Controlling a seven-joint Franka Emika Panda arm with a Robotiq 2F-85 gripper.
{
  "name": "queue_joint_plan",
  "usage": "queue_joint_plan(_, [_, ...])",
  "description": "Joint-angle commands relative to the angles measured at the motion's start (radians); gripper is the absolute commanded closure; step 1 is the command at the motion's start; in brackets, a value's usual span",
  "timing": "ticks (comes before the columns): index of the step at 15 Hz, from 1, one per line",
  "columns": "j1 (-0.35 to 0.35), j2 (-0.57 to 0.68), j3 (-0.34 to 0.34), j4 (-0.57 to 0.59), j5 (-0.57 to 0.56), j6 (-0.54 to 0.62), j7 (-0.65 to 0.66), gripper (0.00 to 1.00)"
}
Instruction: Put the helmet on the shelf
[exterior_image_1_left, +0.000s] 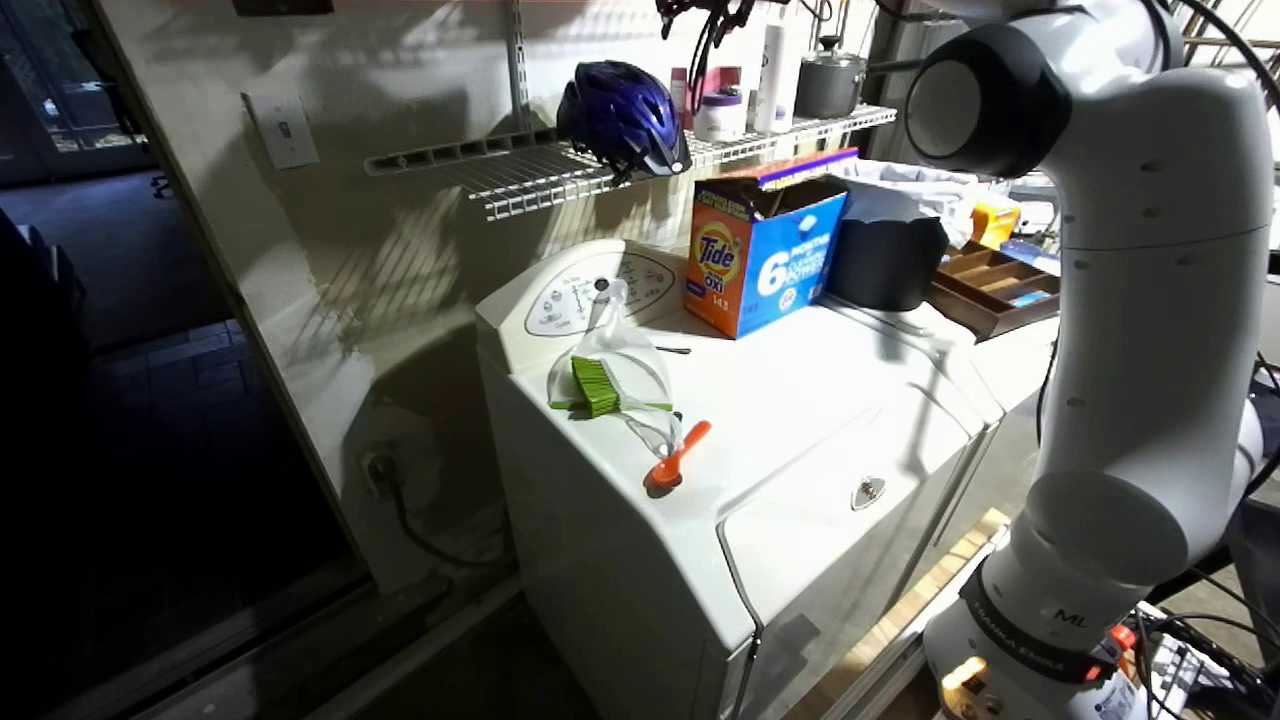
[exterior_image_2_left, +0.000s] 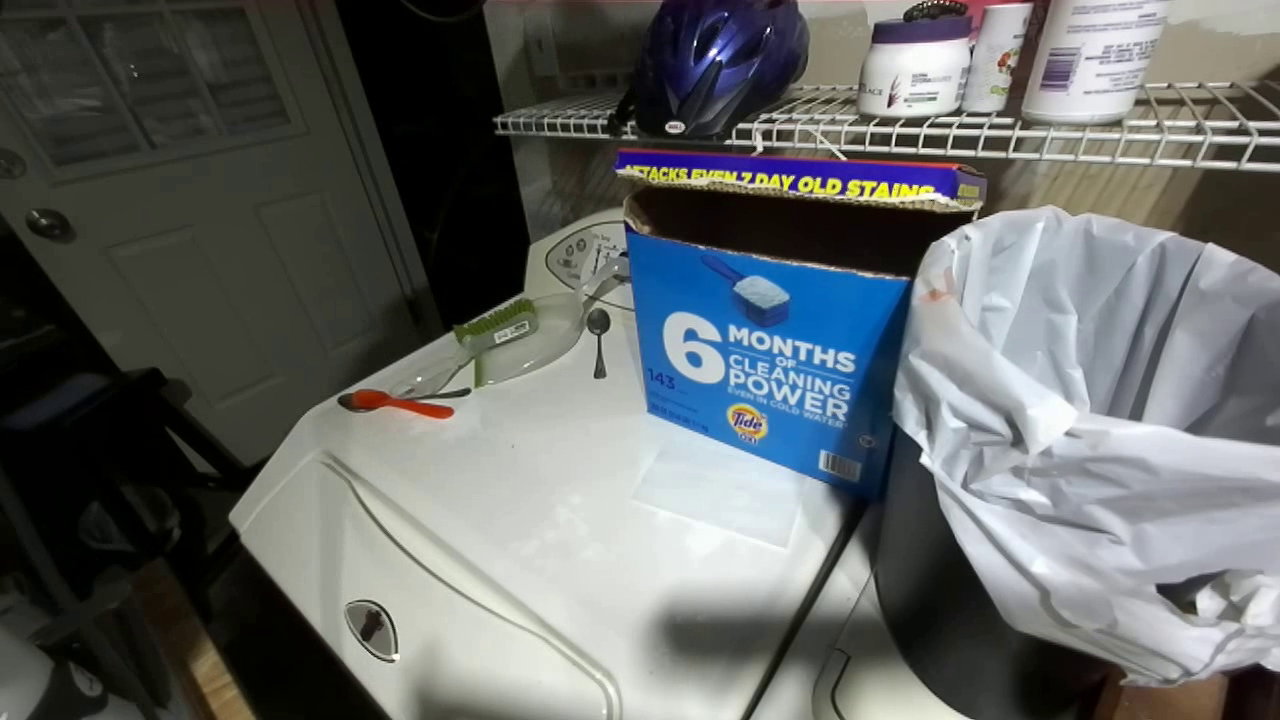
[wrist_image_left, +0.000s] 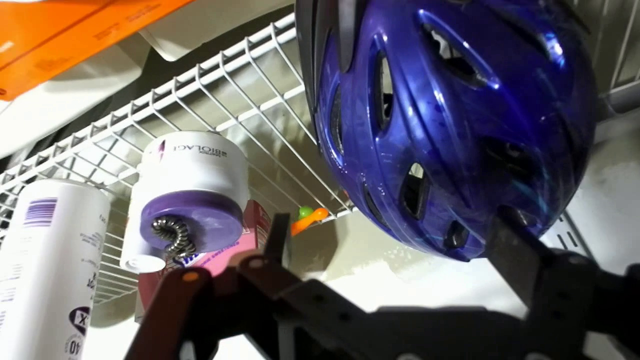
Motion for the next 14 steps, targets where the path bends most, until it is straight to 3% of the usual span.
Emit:
queue_joint_plan(1, [0.078,-0.176,-0.017,-0.24,-0.127,0.073,-0.024,0.0])
queue_joint_plan(7, [0.114,-0.376,0.004,-0.505,-0.167,0.232,-0.027,0.0])
queue_joint_plan(14, [0.11,-0.616,0.024,-0.839,-0.356,0.263,0.065,0.0])
